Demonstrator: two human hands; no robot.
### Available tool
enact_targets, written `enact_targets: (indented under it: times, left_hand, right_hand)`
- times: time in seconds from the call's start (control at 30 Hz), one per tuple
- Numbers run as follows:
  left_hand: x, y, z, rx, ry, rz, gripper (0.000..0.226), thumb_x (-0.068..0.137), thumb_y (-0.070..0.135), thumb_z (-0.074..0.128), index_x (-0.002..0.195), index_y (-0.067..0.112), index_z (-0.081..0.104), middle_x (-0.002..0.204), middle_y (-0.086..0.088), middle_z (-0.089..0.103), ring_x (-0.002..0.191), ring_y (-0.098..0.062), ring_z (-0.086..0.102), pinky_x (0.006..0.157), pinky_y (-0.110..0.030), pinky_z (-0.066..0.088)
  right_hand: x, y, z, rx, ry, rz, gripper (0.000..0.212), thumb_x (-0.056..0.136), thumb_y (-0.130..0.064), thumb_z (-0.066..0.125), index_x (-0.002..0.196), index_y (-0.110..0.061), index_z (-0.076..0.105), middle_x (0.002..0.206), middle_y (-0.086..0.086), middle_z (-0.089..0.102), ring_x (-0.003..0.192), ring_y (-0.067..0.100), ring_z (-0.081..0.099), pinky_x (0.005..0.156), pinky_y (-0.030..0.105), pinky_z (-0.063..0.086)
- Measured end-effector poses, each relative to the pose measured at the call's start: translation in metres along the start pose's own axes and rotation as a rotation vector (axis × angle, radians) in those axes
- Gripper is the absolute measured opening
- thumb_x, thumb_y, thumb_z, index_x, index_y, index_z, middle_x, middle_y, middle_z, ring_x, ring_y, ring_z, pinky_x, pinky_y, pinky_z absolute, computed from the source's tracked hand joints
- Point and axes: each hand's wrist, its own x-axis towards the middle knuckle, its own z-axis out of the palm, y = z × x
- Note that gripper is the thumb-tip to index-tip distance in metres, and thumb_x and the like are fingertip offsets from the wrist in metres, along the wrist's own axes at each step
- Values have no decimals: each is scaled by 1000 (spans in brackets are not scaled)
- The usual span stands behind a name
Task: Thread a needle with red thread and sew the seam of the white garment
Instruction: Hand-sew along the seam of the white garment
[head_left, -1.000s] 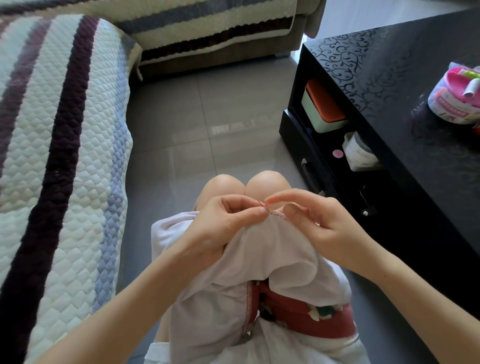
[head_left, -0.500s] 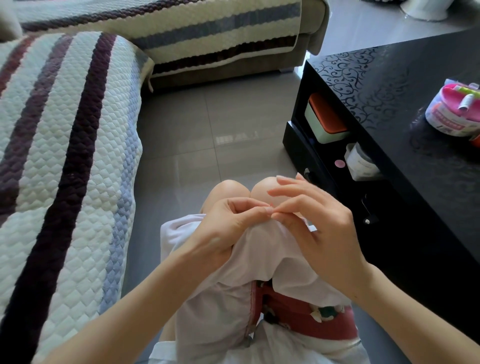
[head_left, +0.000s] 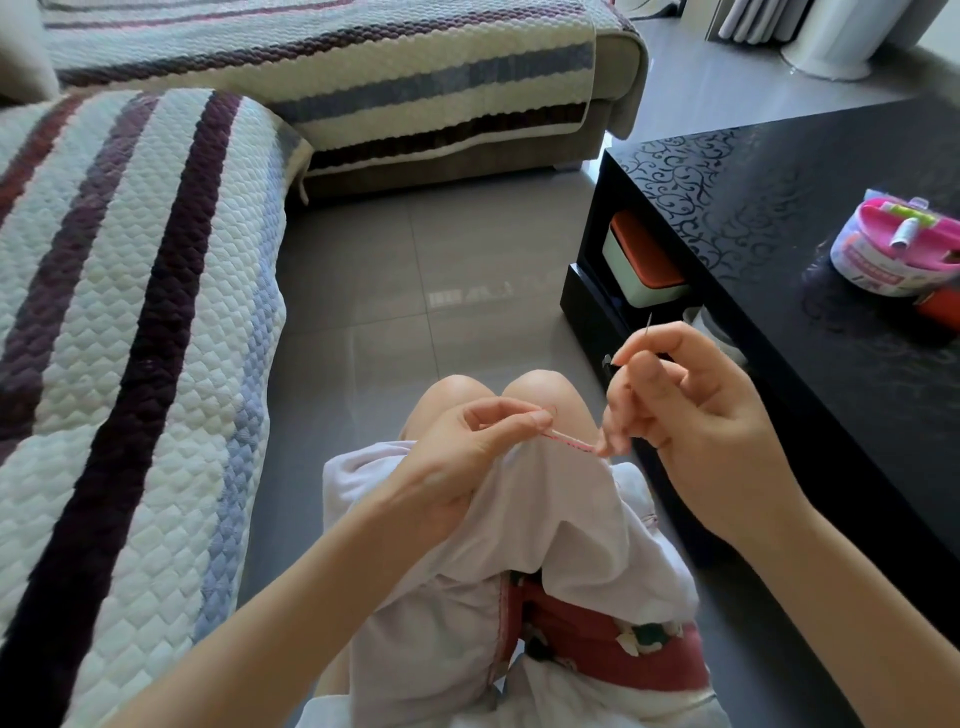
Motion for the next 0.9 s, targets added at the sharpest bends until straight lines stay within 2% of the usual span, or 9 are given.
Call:
enact_targets:
  times: [0.07,0.13,0.27,0.4,0.47,0.53,0.6,0.73,0.9]
  left_hand:
    - [0,9,-2,31,7,30,8,69,25,79,66,20,73,72,0,61,71,-14,57,72,-26,38]
    - [1,21,-3,20,0,44,6,58,26,75,58,21,72,62,6,53,59,-10,44,62,-24,30]
    - [3,51,-7,41,-100,101,9,64,19,65,57,21,69,64,7,57,60,-6,49,61,-24,31]
    - [3,80,-8,125,-249,173,20,75,19,58,57,22,66,64,6,54,62,-9,49,62,-24,33]
    - [2,90,-6,166,-315,222,21,78,19,58,60,21,68,59,8,48,57,-9,44,60,-20,34]
    - [2,97,-3,191,-340,266,17,79,18,61,68,20,73,56,11,49,53,-6,41,56,-17,34]
    - [2,99,-1,241,-350,304,16,80,17,62,74,19,76,60,12,56,52,-3,39,55,-16,31]
    - [4,101,1,303,-350,327,16,81,18,62,80,19,78,62,12,57,54,-5,34,54,-18,27]
    - [8,101,-5,308,-322,324,15,81,20,63,80,20,77,54,13,48,52,-6,32,54,-19,26]
  right_hand:
    - [3,-2,-5,-5,26,7,17,88,-25,52,89,-8,55,57,6,53,47,21,50,48,29,47]
    - [5,-4,-10,-47,53,3,14,89,-26,51,88,-14,58,55,4,50,46,19,45,44,26,40]
    - [11,-6,-18,-134,107,-18,14,91,-26,49,90,-15,58,53,2,40,49,16,34,46,25,31]
    - [19,6,-23,-265,108,-1,19,101,-10,43,93,-16,60,57,-2,34,52,10,29,48,20,27]
    - [22,14,-23,-312,60,9,22,100,-8,42,96,-18,60,59,-4,34,52,7,30,50,16,28]
    - [24,20,-19,-390,-6,7,21,97,-7,42,97,-16,60,59,5,34,54,11,32,52,18,31]
    - [25,24,-13,-455,-60,1,19,95,-6,45,96,-12,62,62,15,41,56,19,36,55,23,35]
    - [25,29,-1,-424,-103,-31,13,89,-10,49,90,-13,61,65,6,55,63,26,51,64,38,44]
    - [24,23,7,-211,-159,-39,11,88,-4,49,93,-12,56,64,-2,54,62,11,53,65,20,44]
